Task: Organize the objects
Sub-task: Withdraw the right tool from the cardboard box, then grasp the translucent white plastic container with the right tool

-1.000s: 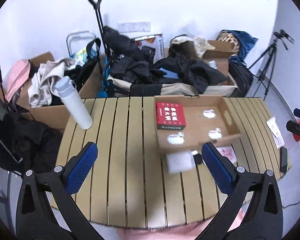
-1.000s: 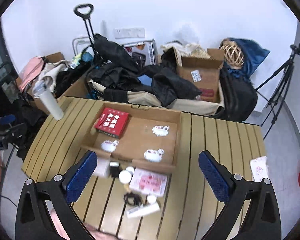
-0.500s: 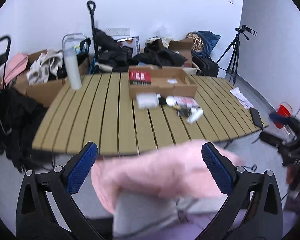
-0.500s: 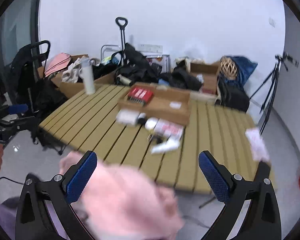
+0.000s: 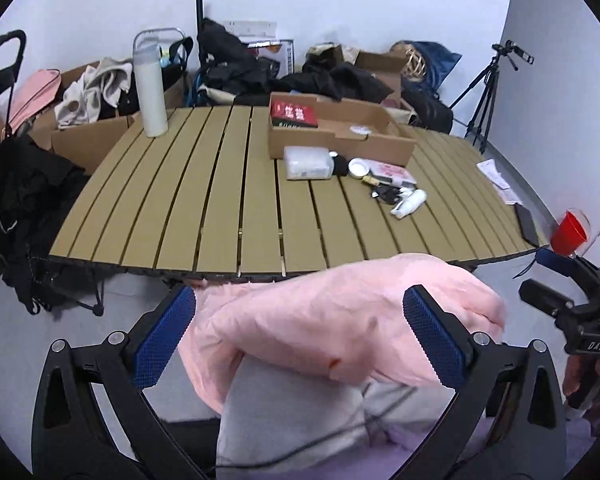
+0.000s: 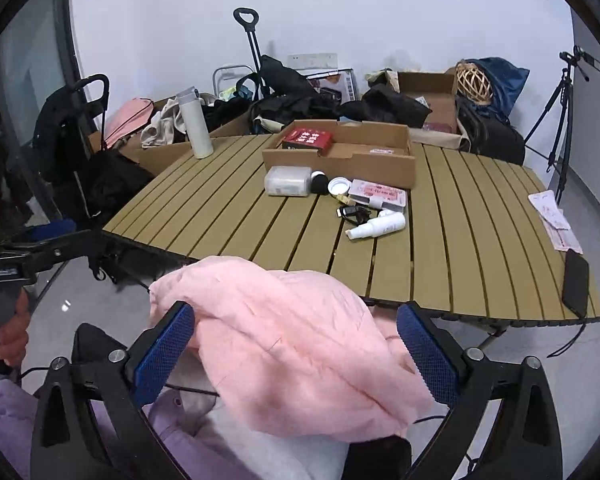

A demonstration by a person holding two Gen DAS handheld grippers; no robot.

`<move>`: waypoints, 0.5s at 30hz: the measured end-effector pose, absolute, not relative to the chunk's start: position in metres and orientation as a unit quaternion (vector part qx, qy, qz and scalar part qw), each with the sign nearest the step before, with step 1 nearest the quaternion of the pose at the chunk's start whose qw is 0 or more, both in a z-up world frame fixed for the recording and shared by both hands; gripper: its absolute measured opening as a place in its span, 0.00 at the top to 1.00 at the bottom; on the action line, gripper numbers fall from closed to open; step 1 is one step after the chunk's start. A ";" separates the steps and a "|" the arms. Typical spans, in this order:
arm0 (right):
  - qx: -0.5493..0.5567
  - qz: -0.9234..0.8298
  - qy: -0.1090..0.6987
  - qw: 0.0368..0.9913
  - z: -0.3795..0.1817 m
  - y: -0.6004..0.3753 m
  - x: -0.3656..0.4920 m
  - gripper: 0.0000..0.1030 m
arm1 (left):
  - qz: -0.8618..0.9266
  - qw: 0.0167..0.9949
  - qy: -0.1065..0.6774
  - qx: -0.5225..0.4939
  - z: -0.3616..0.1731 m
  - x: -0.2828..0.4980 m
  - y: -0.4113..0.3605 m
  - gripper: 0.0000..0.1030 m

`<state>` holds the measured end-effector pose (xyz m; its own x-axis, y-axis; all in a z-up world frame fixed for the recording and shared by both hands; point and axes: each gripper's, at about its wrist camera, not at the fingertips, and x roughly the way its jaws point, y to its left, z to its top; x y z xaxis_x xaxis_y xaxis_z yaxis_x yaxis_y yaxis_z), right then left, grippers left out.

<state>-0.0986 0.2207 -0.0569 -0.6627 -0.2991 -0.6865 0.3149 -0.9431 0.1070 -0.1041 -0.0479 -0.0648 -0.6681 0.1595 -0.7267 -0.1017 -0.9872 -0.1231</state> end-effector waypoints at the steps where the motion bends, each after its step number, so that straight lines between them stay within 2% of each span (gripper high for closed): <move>1: 0.380 -0.909 0.012 0.170 -0.060 0.219 -0.108 0.07 | 0.913 0.075 -0.035 -0.400 -0.068 -0.117 -0.048 0.00; 3: 0.388 -0.904 0.018 0.177 -0.067 0.214 -0.136 0.08 | 0.918 0.077 -0.033 -0.388 -0.074 -0.142 -0.048 0.00; 5: 0.392 -0.900 0.017 0.190 -0.072 0.208 -0.166 0.14 | 0.924 0.074 -0.024 -0.374 -0.081 -0.183 -0.048 0.00; 6: 0.396 -0.897 0.012 0.199 -0.076 0.204 -0.187 0.20 | 0.925 0.074 -0.023 -0.373 -0.085 -0.201 -0.048 0.00; 7: 0.401 -0.892 0.006 0.206 -0.080 0.199 -0.210 0.30 | 0.923 0.080 -0.026 -0.374 -0.090 -0.223 -0.048 0.01; 8: 0.407 -0.888 0.000 0.212 -0.085 0.195 -0.232 0.35 | 0.919 0.090 -0.037 -0.382 -0.096 -0.246 -0.050 0.02; 10: 0.424 -0.880 -0.016 0.215 -0.098 0.184 -0.281 0.47 | 0.908 0.104 -0.069 -0.400 -0.108 -0.289 -0.054 0.12; 12: 0.438 -0.870 -0.031 0.224 -0.112 0.173 -0.326 0.54 | 0.899 0.116 -0.099 -0.410 -0.120 -0.323 -0.057 0.32; 15: 0.460 -0.856 -0.052 0.231 -0.137 0.154 -0.389 0.59 | 0.882 0.131 -0.135 -0.431 -0.145 -0.373 -0.059 0.35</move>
<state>-0.3886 0.1542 -0.1369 -0.4707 -0.4431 -0.7629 0.3483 -0.8878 0.3008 -0.3733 -0.0586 -0.1454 -0.5936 0.3477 -0.7258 -0.1151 -0.9293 -0.3511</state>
